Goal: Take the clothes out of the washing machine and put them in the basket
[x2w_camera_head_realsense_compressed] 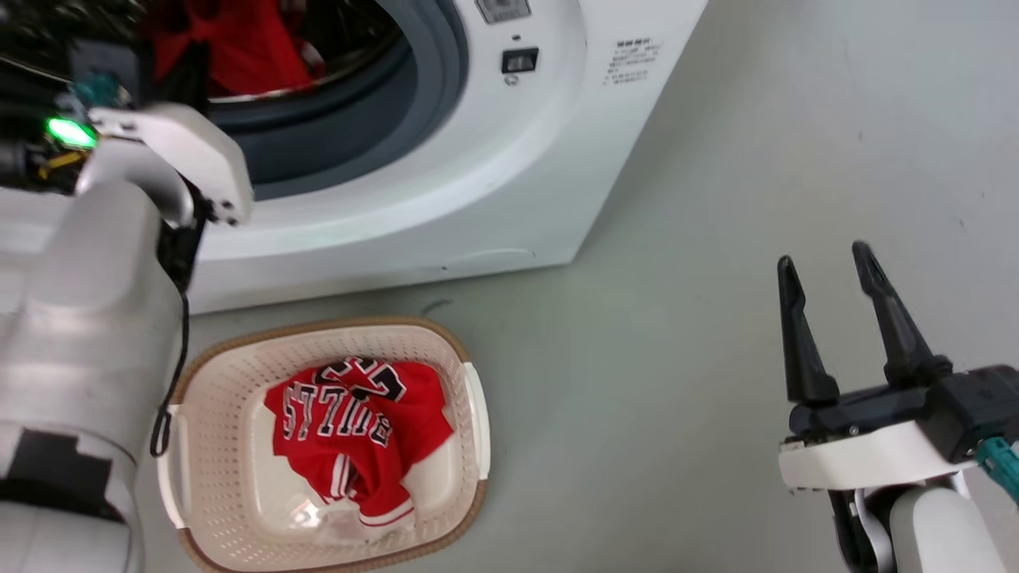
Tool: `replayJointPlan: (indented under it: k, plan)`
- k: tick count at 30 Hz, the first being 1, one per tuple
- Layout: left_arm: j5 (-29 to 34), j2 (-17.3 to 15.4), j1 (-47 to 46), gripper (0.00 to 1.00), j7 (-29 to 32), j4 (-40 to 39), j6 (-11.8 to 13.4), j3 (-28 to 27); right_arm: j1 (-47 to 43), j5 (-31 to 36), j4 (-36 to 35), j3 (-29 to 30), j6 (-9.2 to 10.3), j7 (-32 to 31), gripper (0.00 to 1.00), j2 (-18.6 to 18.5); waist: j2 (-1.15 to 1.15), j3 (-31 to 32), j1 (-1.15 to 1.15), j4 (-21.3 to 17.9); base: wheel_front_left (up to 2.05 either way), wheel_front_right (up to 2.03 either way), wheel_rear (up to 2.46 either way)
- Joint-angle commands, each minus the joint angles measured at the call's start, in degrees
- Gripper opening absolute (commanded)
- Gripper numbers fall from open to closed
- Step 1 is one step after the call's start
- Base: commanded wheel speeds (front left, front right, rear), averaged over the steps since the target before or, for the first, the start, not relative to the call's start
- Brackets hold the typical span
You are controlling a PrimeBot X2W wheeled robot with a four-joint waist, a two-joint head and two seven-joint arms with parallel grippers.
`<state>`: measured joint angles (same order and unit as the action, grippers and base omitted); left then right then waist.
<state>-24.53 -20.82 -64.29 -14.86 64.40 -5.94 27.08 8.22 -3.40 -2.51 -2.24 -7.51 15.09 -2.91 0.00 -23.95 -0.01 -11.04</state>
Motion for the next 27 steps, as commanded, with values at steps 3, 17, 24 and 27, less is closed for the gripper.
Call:
replayJointPlan:
  k: [3,17,24,27]
  plan:
    - [0.4,0.1,5.1,0.0,-0.4,-7.1,2.0,-1.0,-1.7,0.7,0.5,0.4,0.04,0.1,1.0,0.0,0.0,4.1,0.01,2.0,0.0,0.0,0.0]
    - [1.3,-2.6,24.5,0.0,0.0,-34.2,8.3,-2.5,-7.0,2.1,1.5,0.6,0.04,0.1,1.0,0.0,0.0,12.6,0.01,4.9,0.0,0.0,0.0]
    - [1.5,-5.7,32.8,0.0,2.5,-49.4,12.6,-3.1,-8.8,2.3,1.8,0.6,0.04,0.1,1.0,0.0,0.0,15.0,0.01,6.1,0.0,0.0,0.0]
    - [1.8,-6.8,35.1,0.0,3.5,-53.8,13.9,-3.2,-9.1,2.4,1.8,0.7,0.04,0.1,1.0,0.0,0.0,15.6,0.01,6.4,0.0,0.0,0.0]
